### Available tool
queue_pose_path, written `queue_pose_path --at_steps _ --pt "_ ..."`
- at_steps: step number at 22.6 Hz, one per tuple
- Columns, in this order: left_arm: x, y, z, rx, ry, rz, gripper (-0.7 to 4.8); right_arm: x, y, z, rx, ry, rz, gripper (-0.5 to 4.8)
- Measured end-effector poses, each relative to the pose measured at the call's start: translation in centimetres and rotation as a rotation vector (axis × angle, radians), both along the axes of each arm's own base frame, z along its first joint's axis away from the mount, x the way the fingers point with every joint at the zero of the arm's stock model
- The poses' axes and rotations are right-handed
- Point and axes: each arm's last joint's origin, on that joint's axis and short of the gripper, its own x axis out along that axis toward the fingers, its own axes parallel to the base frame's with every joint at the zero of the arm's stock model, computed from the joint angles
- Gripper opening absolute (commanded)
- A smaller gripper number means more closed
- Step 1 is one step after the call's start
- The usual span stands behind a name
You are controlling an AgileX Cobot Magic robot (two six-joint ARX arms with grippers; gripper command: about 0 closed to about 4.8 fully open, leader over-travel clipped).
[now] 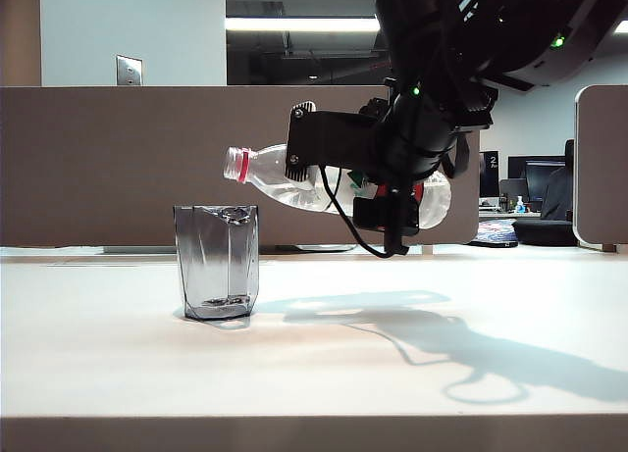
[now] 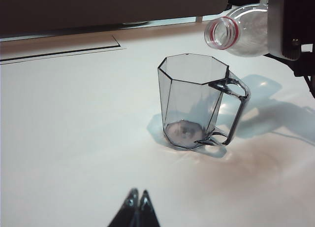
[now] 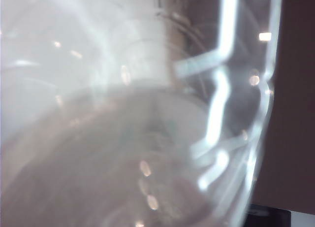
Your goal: Pick up the mineral water bottle on the table and pour water into the mug until it's half full.
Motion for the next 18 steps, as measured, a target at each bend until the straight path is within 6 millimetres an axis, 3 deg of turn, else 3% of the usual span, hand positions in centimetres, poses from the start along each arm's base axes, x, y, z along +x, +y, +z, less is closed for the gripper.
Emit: queue_pose_path --at_steps 18 --pt "0.0 0.0 0.0 0.0 0.0 0.0 -0.05 0.07 -0.07 0.09 -0.097 -0.025 -0.007 3.13"
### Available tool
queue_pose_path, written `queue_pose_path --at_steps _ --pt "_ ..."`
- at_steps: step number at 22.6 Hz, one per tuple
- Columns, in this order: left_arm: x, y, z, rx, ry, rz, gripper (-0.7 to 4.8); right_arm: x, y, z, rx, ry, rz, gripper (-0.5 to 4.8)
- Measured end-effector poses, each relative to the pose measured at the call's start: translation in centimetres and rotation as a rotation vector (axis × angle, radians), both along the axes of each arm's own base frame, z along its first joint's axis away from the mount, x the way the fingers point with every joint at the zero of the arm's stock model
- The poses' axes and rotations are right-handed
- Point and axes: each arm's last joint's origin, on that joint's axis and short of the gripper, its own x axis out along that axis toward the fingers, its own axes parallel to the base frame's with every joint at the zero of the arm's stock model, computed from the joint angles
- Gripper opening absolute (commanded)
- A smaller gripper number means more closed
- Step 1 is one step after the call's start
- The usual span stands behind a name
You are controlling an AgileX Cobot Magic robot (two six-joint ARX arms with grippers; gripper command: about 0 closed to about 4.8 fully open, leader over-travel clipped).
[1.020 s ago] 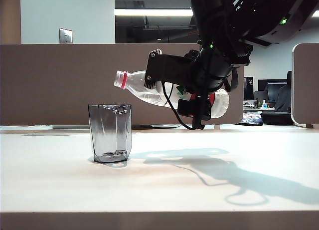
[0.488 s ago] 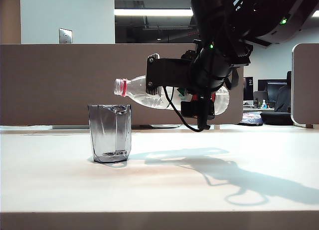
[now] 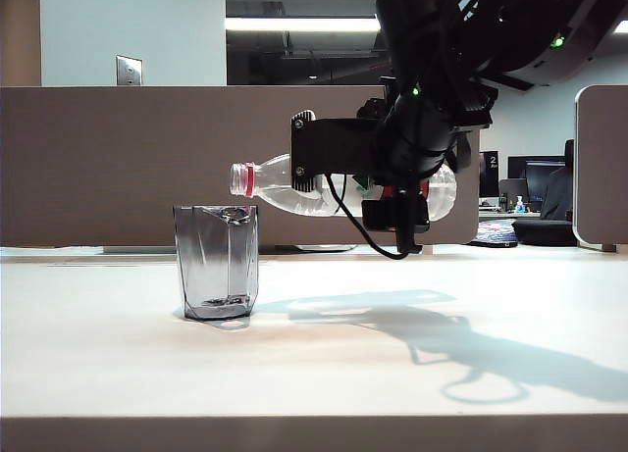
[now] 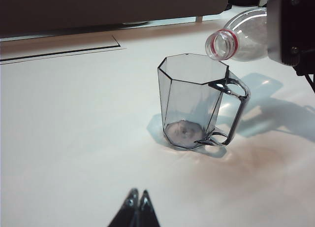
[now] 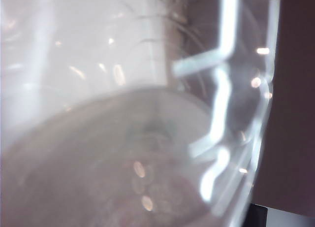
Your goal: Pick up the mineral water bottle on the table and pour water into the mug until it's half full.
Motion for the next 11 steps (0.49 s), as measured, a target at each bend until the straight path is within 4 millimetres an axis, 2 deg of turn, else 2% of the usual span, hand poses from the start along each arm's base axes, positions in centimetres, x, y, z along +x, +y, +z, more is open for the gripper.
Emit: queue_pose_path --at_steps 11 --pt "0.0 0.0 0.0 0.0 0.0 0.0 -0.05 0.03 0.01 0.08 -0.042 -0.012 0.01 3.13"
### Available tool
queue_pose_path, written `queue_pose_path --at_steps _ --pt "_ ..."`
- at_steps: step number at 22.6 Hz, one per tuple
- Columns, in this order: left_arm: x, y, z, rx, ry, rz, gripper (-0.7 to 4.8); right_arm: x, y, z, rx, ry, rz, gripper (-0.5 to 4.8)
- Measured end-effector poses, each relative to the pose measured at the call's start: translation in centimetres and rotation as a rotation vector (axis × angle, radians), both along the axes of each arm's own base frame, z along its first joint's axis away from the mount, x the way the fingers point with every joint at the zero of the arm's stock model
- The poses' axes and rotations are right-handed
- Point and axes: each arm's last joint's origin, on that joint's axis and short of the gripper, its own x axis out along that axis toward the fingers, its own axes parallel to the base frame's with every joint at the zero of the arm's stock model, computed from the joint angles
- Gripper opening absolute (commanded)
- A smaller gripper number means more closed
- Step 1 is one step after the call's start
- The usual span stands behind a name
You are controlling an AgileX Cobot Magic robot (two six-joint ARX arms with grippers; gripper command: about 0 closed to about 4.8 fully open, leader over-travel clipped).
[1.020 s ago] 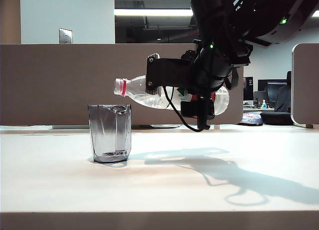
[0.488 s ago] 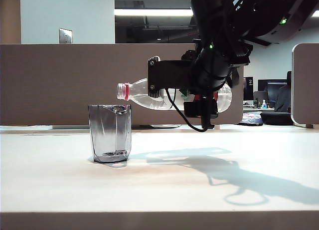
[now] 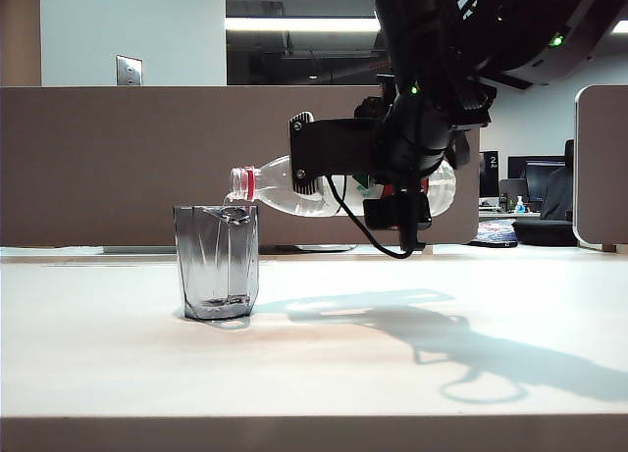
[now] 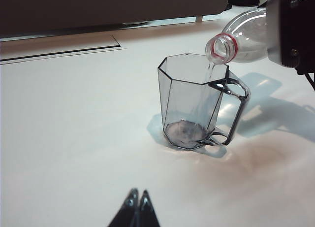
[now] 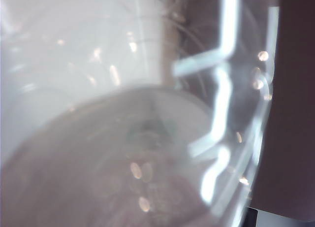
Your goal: Pick up the mineral water bottle on the table and pour water into the mug until it's half full.
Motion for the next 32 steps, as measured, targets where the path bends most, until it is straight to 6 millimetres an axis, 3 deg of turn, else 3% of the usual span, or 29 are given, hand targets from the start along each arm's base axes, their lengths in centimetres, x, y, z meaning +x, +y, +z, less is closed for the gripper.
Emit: queue_pose_path --at_steps 32 --pt "0.0 0.0 0.0 0.0 0.0 0.0 -0.05 0.1 0.07 0.37 -0.038 -0.043 0.017 3.0"
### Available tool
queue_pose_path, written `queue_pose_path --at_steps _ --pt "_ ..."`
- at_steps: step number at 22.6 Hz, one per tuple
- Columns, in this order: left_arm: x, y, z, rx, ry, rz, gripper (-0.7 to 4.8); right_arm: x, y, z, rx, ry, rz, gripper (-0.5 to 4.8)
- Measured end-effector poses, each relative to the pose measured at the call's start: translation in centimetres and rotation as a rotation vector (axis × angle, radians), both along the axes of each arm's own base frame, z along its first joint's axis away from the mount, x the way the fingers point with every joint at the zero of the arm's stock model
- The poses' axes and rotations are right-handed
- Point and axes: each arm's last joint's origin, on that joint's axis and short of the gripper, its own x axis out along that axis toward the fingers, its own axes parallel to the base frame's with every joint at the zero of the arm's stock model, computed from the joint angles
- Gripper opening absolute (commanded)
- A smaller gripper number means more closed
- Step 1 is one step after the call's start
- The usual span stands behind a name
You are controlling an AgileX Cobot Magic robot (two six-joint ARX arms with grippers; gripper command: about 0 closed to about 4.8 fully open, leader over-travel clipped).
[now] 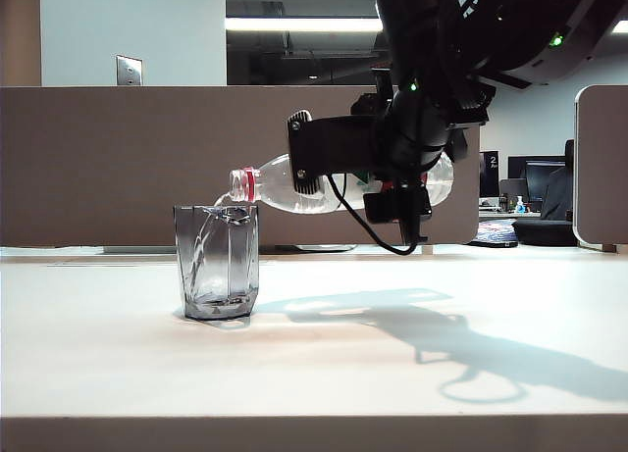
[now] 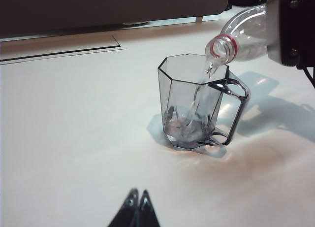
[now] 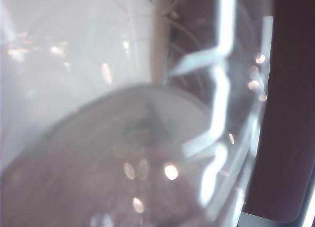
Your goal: Pick up the mineral water bottle on the table and pour water into the mug until it's half full.
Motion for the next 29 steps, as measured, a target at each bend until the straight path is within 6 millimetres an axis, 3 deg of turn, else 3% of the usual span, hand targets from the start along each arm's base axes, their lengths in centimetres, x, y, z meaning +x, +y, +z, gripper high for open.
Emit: queue_pose_path --at_steps 16,29 --pt "0.0 0.0 0.0 -0.001 -0.002 0.0 -0.05 0.7 0.4 1.5 -0.021 -0.058 0.009 3.0" --pt "-0.1 0.0 0.2 -0.007 -0.017 0.0 -0.05 0.7 0.3 1.5 -0.042 -0.063 -0.004 3.0"
